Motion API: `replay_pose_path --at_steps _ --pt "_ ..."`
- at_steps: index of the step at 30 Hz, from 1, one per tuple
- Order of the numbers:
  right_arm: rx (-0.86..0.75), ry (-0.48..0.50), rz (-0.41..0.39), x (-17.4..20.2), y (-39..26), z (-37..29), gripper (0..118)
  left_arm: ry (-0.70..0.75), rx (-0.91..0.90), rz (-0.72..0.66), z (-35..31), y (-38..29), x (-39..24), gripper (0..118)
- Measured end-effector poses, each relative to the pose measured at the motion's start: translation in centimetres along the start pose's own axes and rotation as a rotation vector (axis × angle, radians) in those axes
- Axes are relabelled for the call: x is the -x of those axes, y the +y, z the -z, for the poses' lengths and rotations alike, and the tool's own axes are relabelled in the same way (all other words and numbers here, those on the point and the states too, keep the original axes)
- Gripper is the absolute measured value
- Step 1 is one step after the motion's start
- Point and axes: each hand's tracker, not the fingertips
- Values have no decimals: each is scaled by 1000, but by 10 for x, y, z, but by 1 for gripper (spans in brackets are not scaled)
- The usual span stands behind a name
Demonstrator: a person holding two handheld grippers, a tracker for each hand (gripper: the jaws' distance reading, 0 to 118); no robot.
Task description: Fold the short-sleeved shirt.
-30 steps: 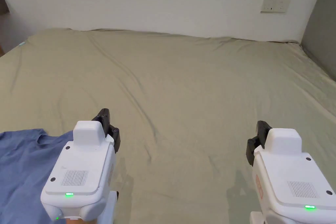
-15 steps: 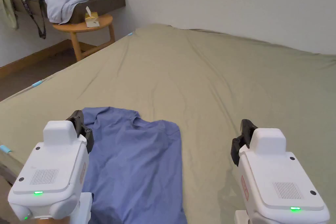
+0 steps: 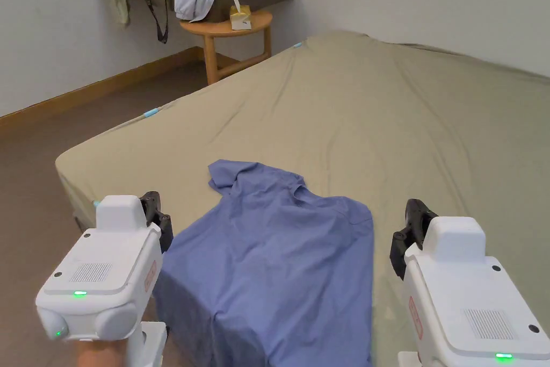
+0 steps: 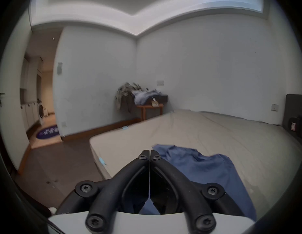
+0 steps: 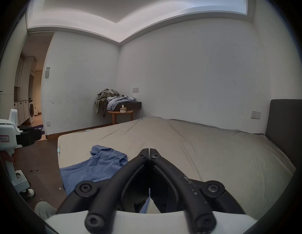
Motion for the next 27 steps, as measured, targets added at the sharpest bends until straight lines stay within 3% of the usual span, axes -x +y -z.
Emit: replay_pose_path --at_steps 6,8,9,12,13,14,19,20,23,24,25,26,27 --pt "24 -52 -25 -23 -5 -1 1 -180 311 -16 61 -6 -47 3" --pt "34 -76 -30 -34 -7 -1 1 -223 394 -9 84 -14 -70 21" --pt "39 -89 -33 -40 -9 -3 1 -234 416 -9 96 -18 -81 37" --pt "58 -124 -40 -56 -13 -4 1 -248 532 5 127 -32 -112 105" --pt "63 -137 -42 -61 -15 -5 1 -245 559 22 136 -37 -121 115" --pt "71 -151 -43 -66 -17 -5 1 -239 584 38 144 -41 -130 117" --pt "107 -207 -34 -92 -31 -8 1 -232 700 93 175 -72 -169 108" --pt "121 -217 -32 -96 -33 -8 1 -236 731 95 179 -81 -176 97" --pt "142 -236 -26 -105 -41 -13 1 -219 837 154 184 -106 -191 82" --pt "148 -240 -24 -108 -43 -14 1 -202 804 170 181 -110 -193 72" --pt "154 -244 -24 -111 -45 -17 1 -198 695 143 172 -102 -189 72" --pt "158 -250 -22 -114 -46 -20 1 -209 745 151 173 -102 -192 62" --pt "160 -255 -20 -115 -47 -21 1 -218 745 149 172 -102 -192 42"
